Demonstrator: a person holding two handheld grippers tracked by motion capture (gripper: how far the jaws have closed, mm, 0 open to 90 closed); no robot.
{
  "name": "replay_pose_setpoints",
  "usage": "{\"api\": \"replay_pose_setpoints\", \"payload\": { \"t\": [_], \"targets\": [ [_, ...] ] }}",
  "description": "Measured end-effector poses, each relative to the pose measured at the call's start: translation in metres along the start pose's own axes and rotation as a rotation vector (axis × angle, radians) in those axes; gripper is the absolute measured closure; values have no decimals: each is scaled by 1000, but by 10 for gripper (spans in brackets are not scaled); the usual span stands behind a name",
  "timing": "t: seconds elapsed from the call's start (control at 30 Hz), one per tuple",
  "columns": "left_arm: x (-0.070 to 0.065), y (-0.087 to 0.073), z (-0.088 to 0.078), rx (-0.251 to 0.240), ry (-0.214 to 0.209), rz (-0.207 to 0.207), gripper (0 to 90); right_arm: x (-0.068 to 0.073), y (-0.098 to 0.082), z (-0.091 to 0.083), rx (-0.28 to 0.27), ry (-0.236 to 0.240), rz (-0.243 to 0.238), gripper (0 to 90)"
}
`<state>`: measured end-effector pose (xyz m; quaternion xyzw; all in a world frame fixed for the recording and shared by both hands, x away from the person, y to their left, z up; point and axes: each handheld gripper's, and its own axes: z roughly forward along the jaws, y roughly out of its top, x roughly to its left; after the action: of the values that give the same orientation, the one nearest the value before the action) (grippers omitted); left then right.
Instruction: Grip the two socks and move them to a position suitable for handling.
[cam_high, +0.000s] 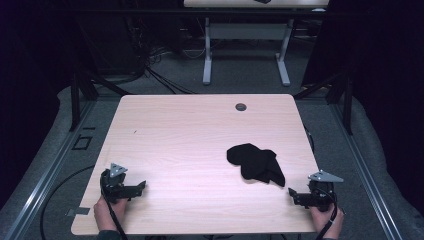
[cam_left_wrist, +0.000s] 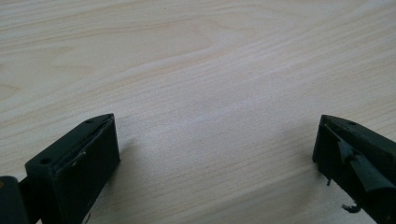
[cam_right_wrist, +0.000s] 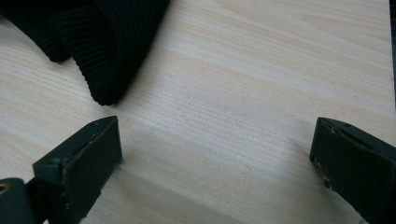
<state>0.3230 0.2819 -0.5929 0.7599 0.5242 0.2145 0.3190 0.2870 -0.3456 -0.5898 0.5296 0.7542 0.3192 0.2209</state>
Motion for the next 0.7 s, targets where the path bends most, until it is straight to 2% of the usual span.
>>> {"api": "replay_pose_setpoints", "payload": {
  "t": [0.53, 0.63, 0.7],
  "targets": [
    [0, 0, 0, -5, 4, -2, 4, -1, 0, 0, -4, 1, 7, 30],
    [0, 0, 0, -5, 4, -2, 3, -1, 0, 0, -3, -7, 12, 28],
    [0, 0, 0, -4, 4, 0, 3, -1, 1, 0, 3, -32, 27, 23]
  ]
}}
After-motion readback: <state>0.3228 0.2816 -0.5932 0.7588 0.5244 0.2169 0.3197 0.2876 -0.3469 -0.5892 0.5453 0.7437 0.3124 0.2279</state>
